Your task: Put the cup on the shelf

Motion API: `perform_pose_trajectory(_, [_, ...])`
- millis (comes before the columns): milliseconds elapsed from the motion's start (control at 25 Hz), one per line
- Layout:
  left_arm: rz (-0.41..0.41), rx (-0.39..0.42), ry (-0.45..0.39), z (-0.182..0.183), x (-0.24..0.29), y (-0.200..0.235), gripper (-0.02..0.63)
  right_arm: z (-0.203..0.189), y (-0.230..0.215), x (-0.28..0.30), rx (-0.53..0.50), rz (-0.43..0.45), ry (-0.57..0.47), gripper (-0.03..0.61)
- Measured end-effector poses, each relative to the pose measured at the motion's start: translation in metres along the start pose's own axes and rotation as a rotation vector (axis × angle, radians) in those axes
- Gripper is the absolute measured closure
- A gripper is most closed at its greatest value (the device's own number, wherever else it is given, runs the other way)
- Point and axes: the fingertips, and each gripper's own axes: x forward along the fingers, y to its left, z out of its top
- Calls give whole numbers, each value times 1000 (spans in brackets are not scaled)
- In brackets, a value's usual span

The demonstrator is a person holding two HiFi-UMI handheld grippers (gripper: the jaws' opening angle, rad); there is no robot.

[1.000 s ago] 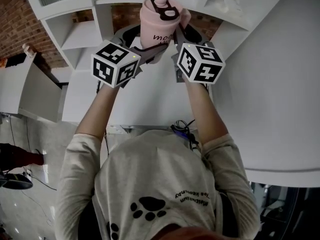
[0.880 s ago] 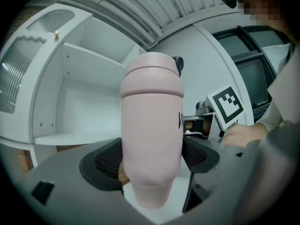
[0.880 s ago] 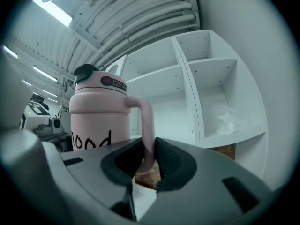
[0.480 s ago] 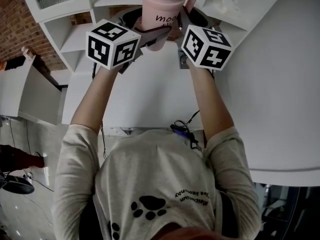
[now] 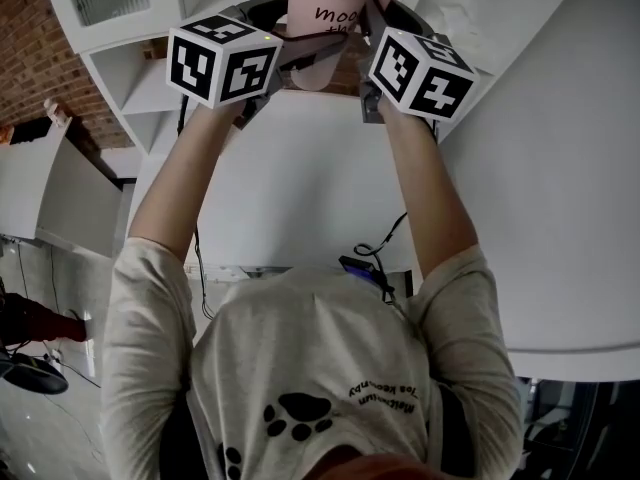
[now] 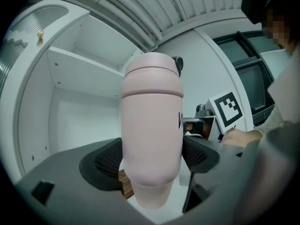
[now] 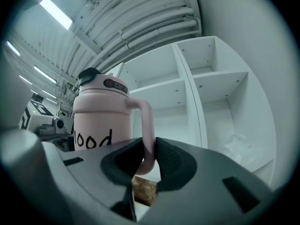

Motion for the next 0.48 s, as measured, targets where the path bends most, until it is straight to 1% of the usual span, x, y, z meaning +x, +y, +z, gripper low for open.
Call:
perform_pose_trajectory(200, [-4,-9,-10,31,9,22,207,31,-6,24,-14,9,-11,495])
perform_pose_trajectory(480, [-8,11,-13,51,24,30,207,46,-20,35,-4,3,-23,495])
